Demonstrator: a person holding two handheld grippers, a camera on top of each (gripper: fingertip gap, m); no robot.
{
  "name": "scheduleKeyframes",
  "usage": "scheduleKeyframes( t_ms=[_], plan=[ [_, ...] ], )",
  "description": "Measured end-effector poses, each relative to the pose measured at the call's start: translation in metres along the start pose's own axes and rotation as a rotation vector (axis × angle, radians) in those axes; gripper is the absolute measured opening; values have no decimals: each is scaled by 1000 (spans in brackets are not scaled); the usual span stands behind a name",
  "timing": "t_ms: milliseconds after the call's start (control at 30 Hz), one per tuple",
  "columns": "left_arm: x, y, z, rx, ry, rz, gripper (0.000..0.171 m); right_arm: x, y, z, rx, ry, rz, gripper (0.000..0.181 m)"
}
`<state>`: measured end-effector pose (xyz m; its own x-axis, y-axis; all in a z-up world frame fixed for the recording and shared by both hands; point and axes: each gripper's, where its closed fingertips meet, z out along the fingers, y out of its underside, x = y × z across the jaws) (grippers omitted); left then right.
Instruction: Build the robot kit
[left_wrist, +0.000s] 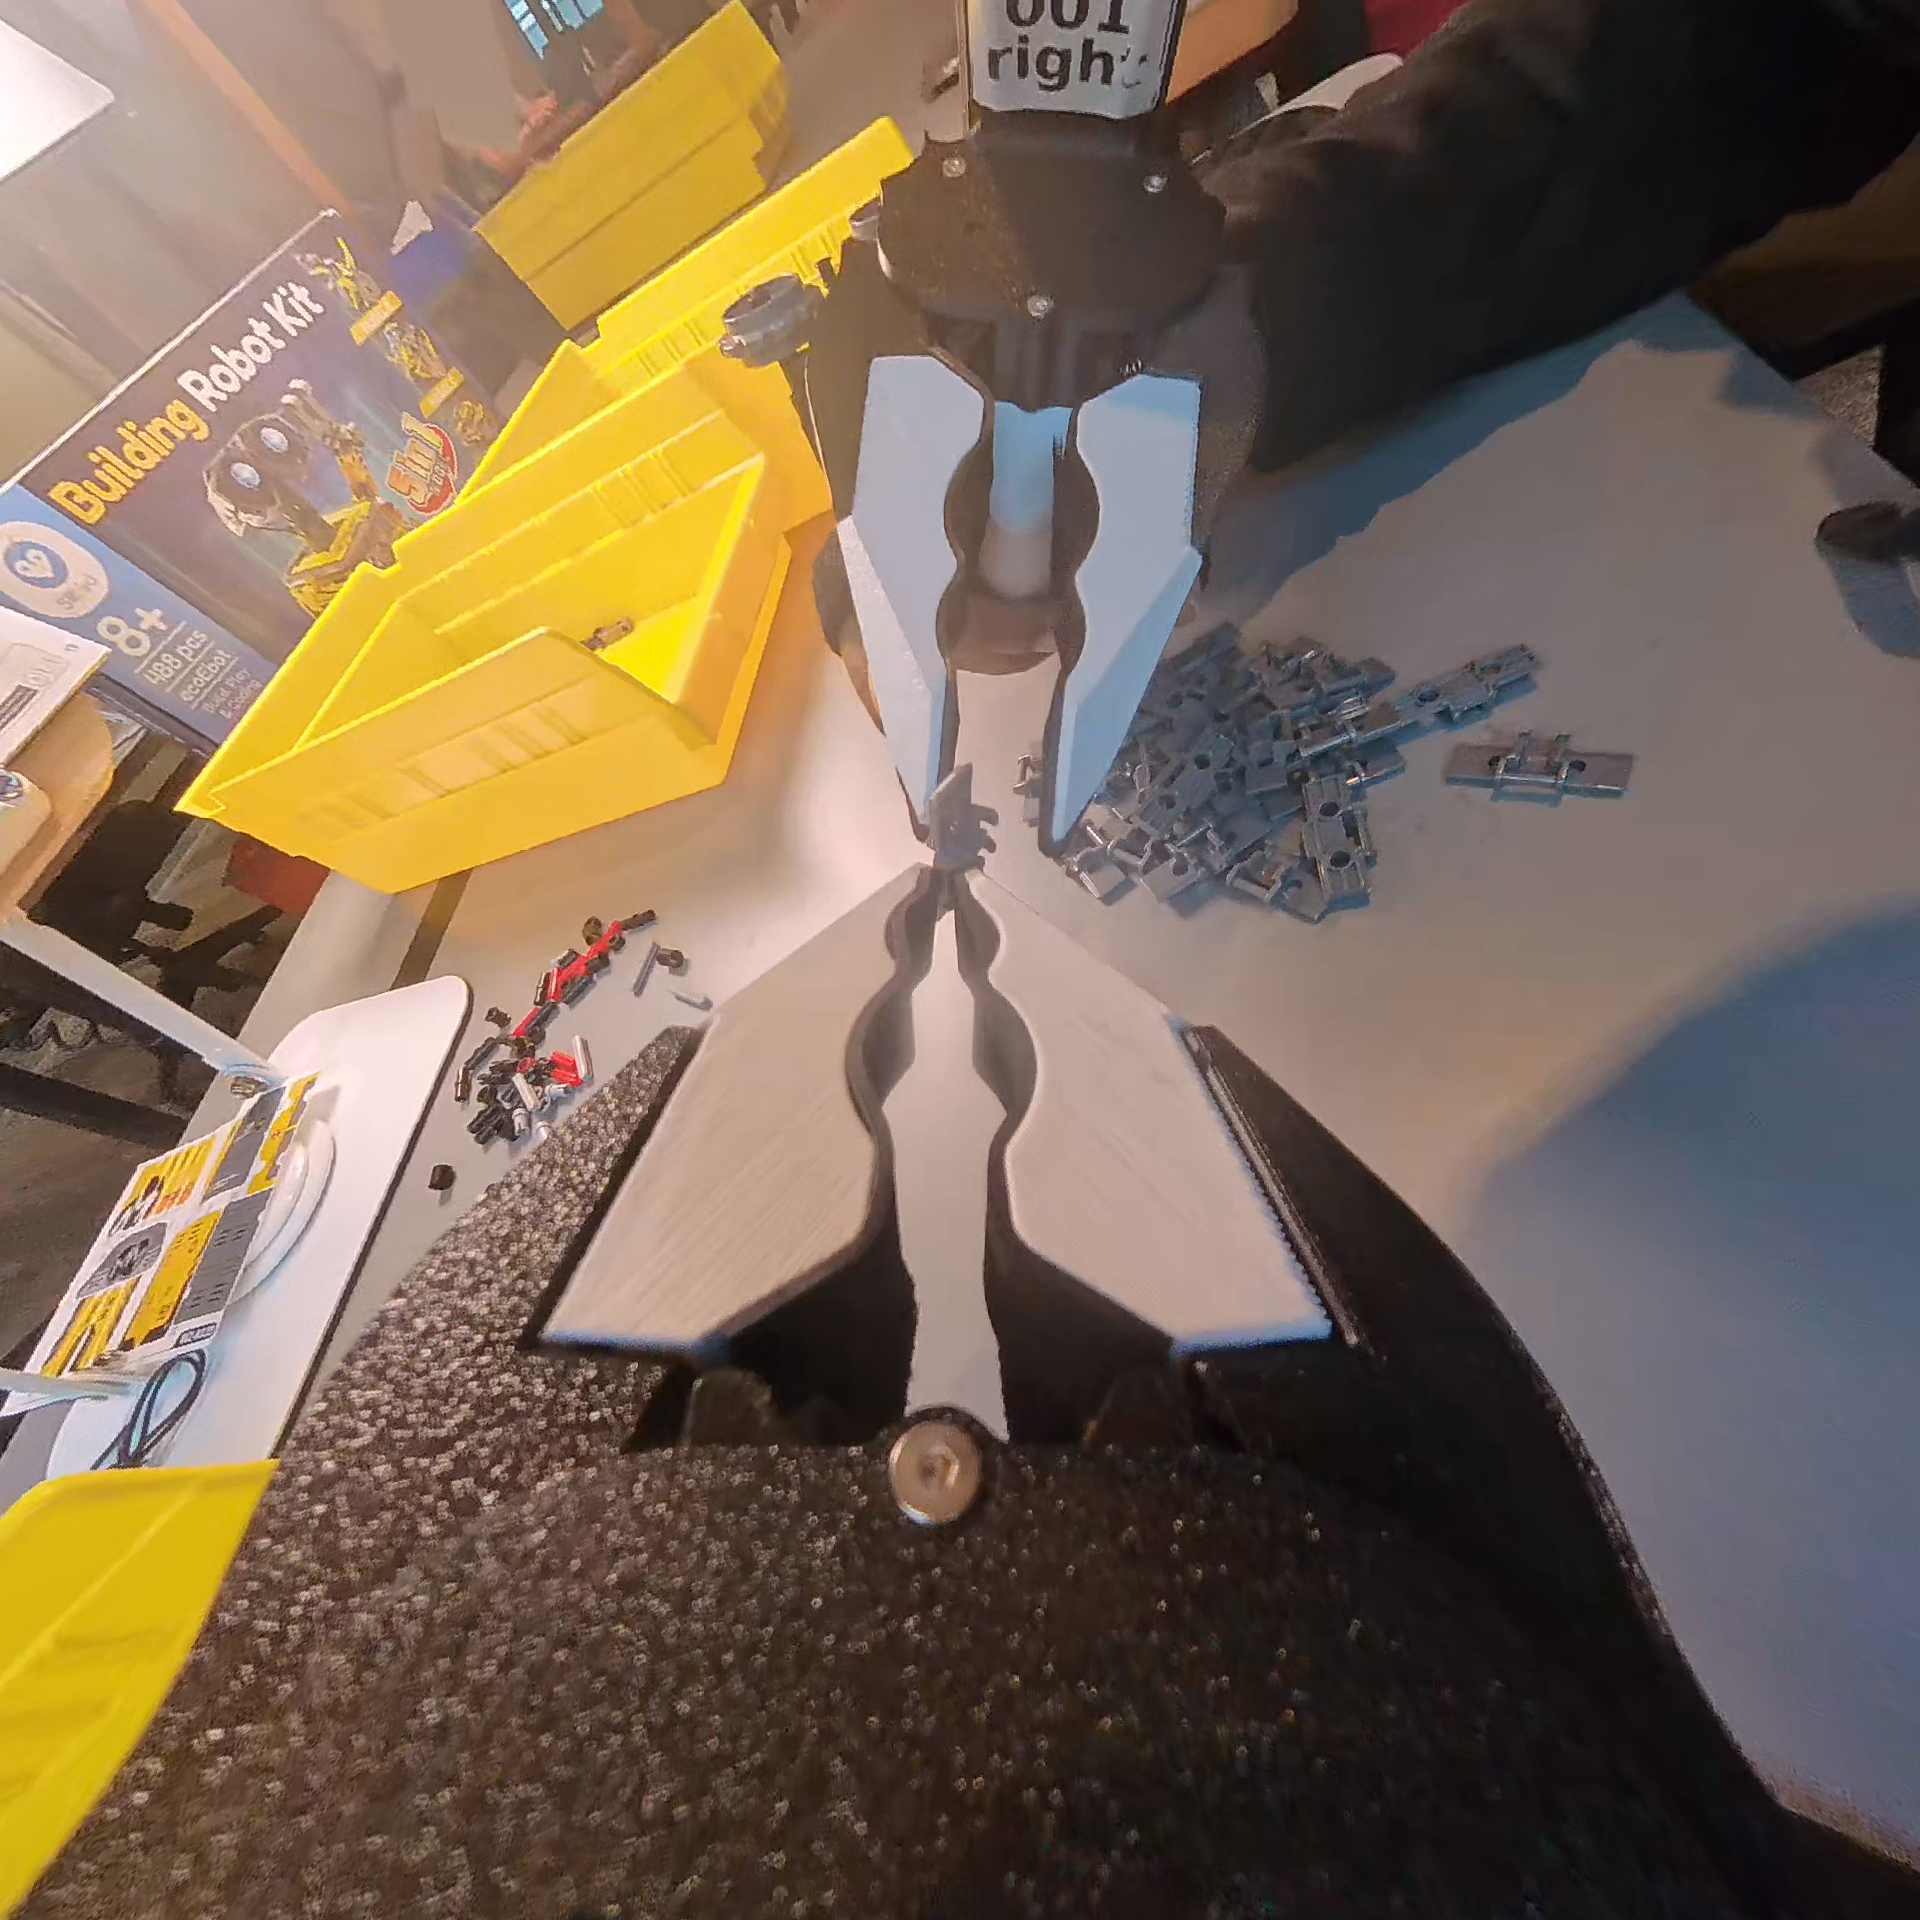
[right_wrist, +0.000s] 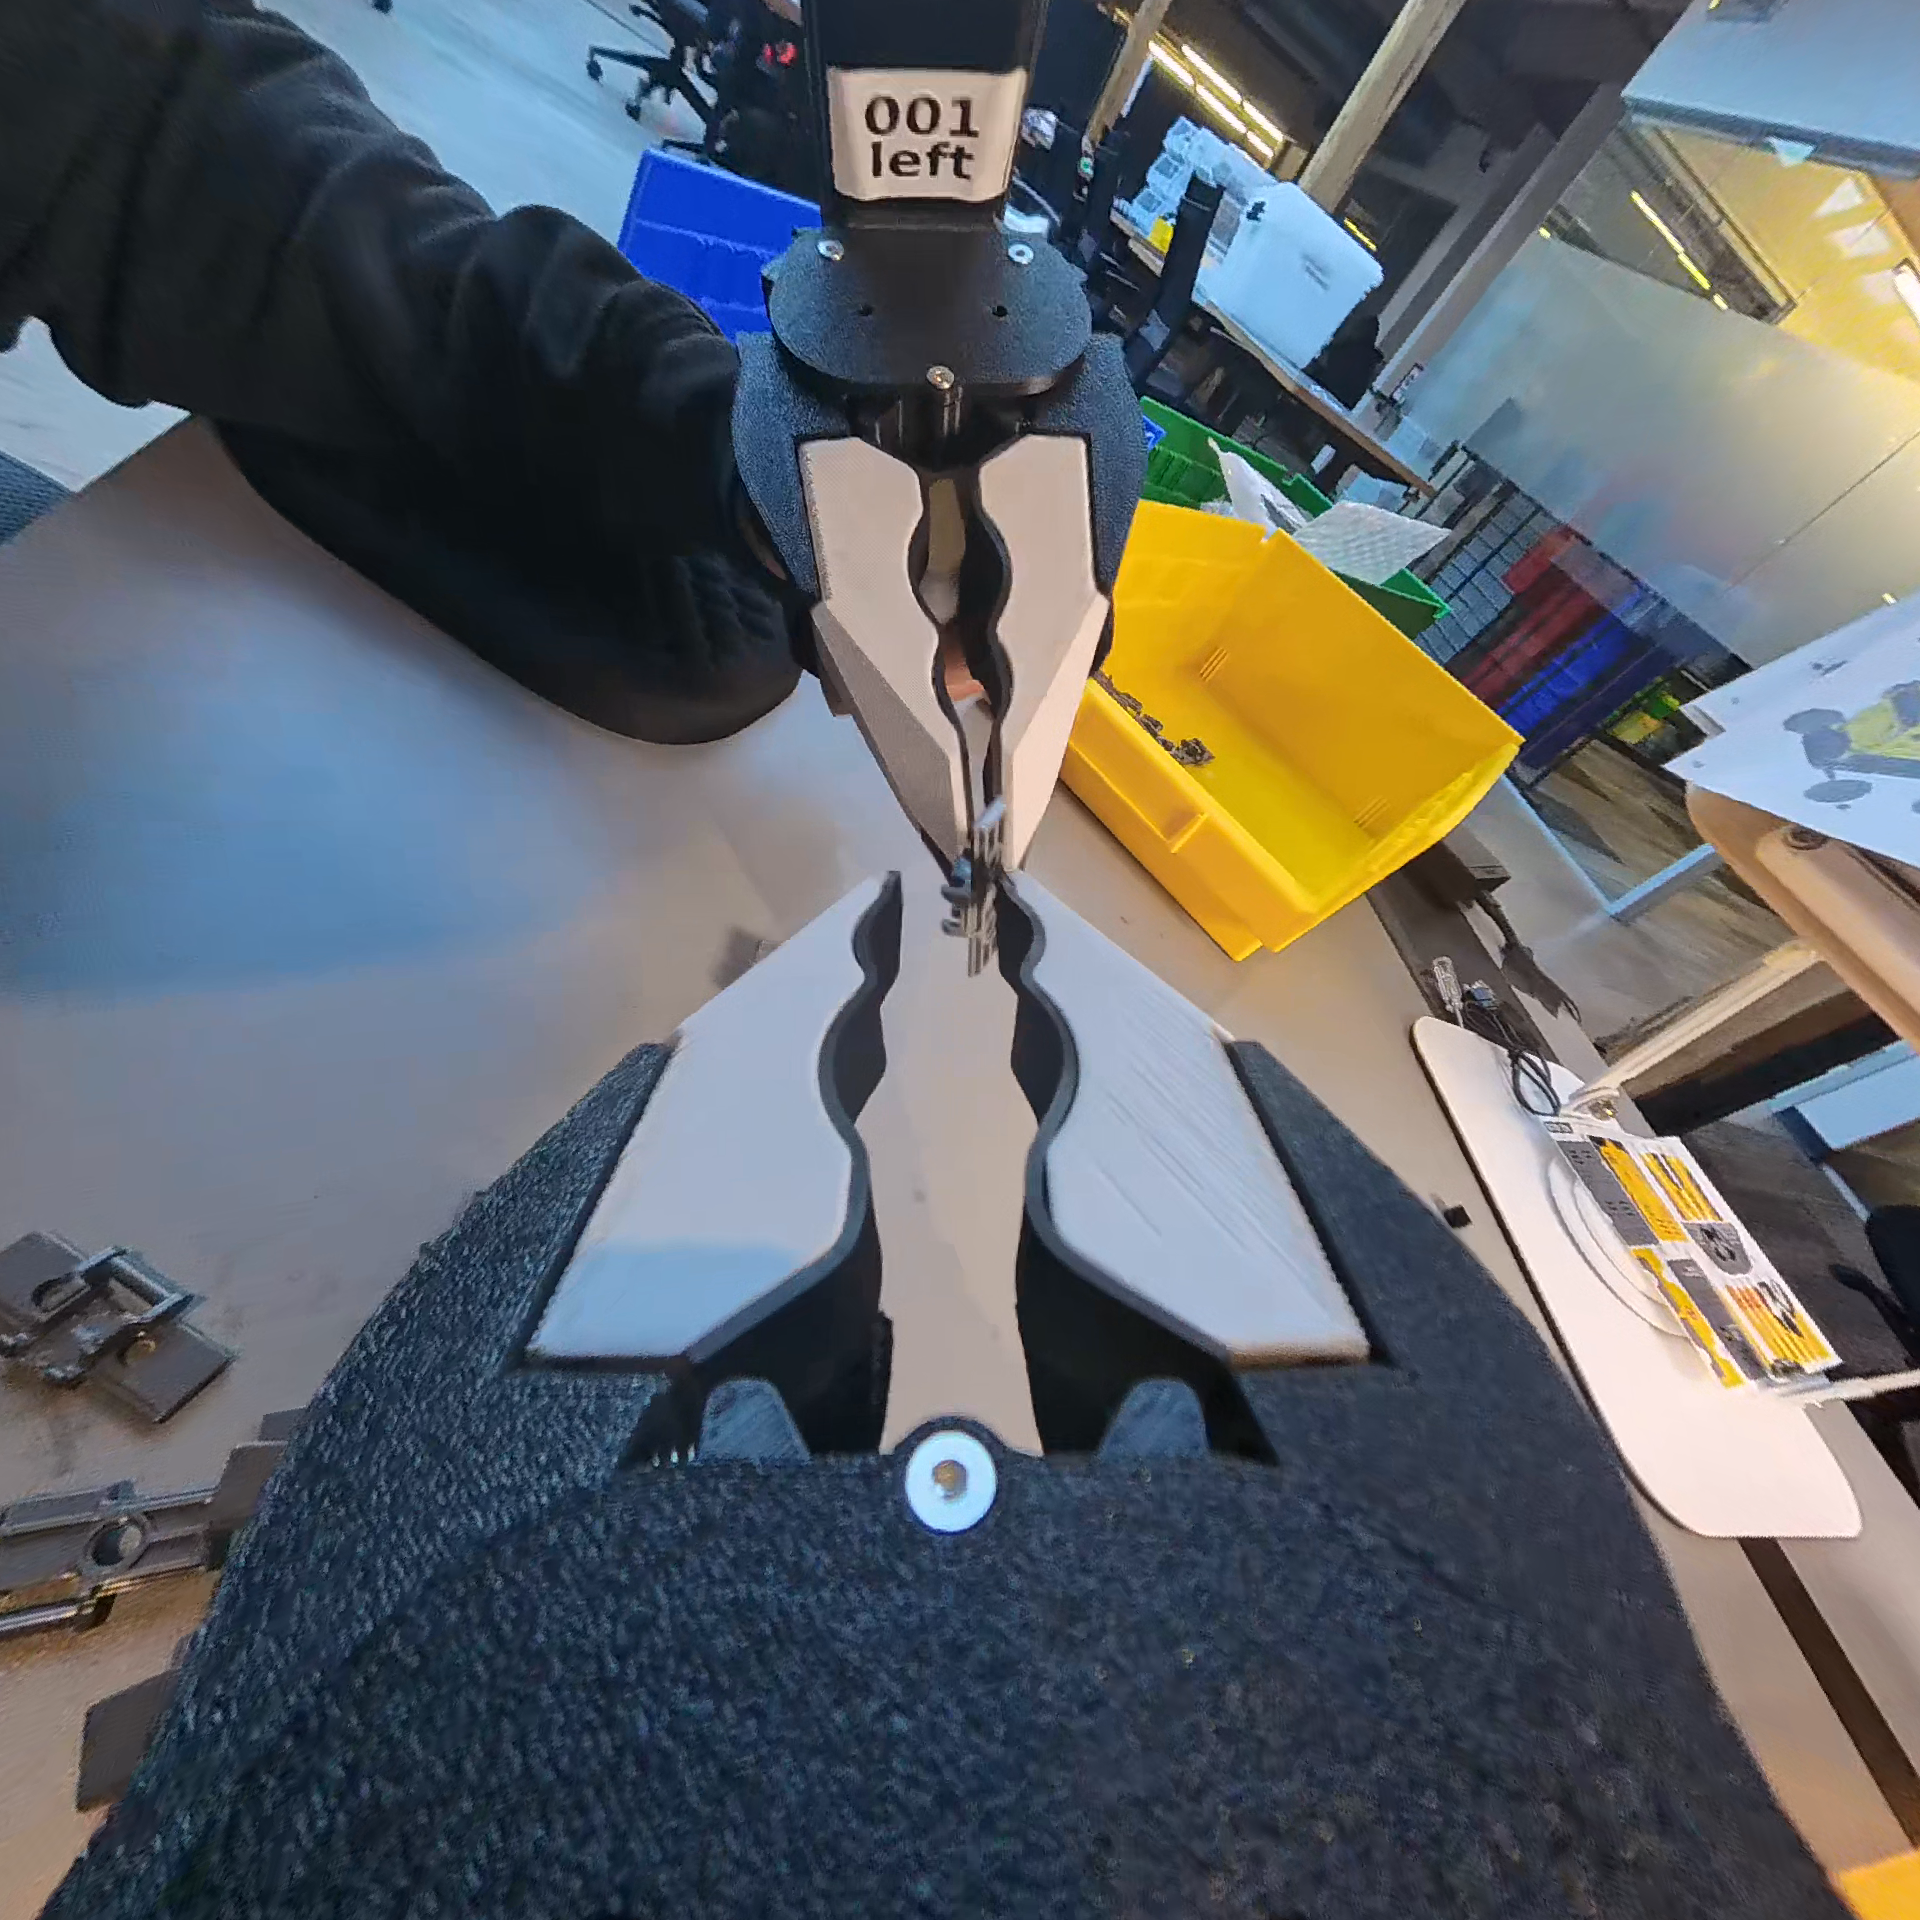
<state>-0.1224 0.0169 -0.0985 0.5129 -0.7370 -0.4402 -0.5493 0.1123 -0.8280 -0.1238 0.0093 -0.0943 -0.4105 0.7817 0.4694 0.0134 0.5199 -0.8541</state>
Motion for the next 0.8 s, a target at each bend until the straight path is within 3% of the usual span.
scheduleKeyframes(
  t_ms=[233, 300, 433, 633, 700, 800],
  plan=[
    [0, -1, -5, 50, 64, -131, 3, 5, 2, 0, 4, 4, 66, 8],
    [2, 8, -11, 25, 134, -240, 23, 9, 6, -2, -14, 8, 99, 8],
    [26, 54, -12, -199, 283, -337, 57, 11, 20, -4, -81, 4, 101, 8],
    [48, 85, 4, -372, 331, -297, 50, 4, 23, -2, -104, -30, 97, 8],
    [49, 86, 5, -377, 340, -314, 39, -2, 24, -1, -105, -63, 100, 8],
    [44, 81, 5, -344, 330, -357, 38, -10, 24, -1, -95, -102, 84, 8]
  ],
)
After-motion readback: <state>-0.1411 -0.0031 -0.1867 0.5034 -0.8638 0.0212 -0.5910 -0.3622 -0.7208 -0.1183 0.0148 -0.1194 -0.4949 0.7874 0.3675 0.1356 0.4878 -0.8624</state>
